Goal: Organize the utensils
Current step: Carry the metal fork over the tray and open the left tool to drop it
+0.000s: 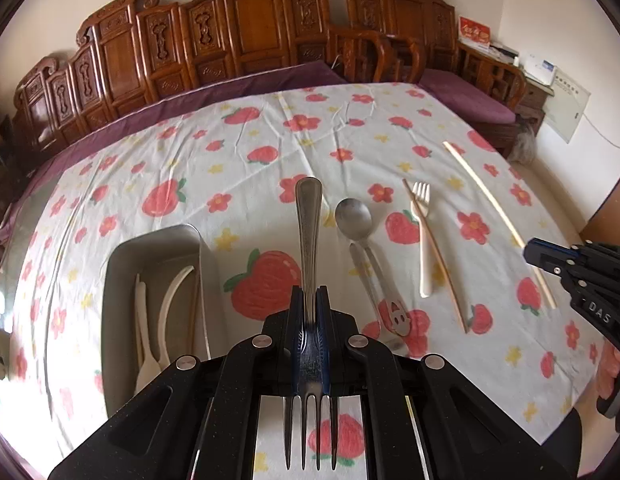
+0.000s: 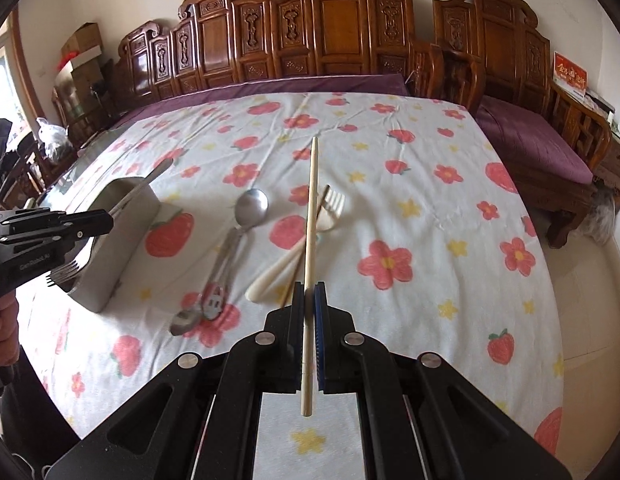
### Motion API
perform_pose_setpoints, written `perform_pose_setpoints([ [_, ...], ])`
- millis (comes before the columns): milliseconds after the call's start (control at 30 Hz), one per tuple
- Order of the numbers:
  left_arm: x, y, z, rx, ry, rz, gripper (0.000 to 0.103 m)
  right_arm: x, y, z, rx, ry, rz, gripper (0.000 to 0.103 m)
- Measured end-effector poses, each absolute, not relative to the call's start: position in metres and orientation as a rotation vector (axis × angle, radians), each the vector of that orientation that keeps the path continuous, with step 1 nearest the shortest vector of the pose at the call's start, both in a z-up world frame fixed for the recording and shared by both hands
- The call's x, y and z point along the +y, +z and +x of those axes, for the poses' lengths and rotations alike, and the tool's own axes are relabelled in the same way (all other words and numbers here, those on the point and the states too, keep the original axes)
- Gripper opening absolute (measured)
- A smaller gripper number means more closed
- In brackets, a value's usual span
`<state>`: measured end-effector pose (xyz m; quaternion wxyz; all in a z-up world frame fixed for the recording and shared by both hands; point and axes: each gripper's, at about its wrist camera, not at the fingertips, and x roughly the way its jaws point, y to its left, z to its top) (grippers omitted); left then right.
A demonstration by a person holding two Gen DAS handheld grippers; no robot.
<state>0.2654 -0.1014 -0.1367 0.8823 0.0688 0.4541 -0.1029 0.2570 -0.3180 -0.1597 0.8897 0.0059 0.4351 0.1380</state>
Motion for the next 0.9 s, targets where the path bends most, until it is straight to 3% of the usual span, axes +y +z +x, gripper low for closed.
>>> perform_pose_setpoints([
  [533,-0.040,-0.095,0.253,0.874,-0.232,0.092,0.006,-0.246,-0.103,0.250,0.863,0.353,-0.045,0.006],
  [900,0.011,-0.112,0.249,0.900,-0.199,0.059,0.006,-0.196,-0.095,0.250,0.871,0.424,-0.037,0.006],
])
